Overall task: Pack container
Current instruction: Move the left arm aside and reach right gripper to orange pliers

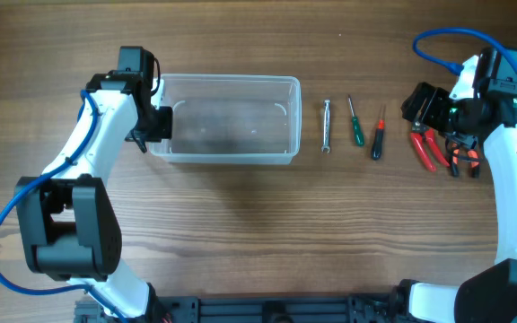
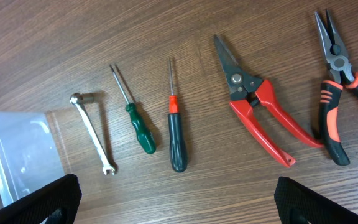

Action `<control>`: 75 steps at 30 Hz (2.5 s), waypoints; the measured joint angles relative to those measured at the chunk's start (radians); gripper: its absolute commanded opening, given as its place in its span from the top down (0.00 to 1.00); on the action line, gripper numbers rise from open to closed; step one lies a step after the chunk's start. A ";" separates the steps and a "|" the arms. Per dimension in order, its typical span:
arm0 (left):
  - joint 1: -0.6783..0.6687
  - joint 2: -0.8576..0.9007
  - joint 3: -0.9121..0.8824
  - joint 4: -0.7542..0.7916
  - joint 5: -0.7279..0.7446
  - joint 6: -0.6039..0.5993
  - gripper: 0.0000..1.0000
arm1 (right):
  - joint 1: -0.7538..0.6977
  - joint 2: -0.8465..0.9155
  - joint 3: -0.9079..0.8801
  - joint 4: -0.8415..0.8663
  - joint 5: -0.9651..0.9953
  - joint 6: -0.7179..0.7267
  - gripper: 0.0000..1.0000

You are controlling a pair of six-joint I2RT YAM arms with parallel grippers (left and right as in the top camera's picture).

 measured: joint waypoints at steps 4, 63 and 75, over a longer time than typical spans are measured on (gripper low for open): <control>0.000 0.000 0.000 -0.051 0.020 0.011 0.83 | 0.000 0.000 0.000 0.000 0.000 0.000 0.00; 0.360 -0.516 0.140 -0.140 -0.087 -0.175 0.00 | -0.304 0.363 0.002 0.084 0.086 -0.318 0.28; 0.360 -0.516 0.140 -0.140 -0.087 -0.175 0.00 | -0.243 0.454 0.013 0.106 0.153 -0.270 0.41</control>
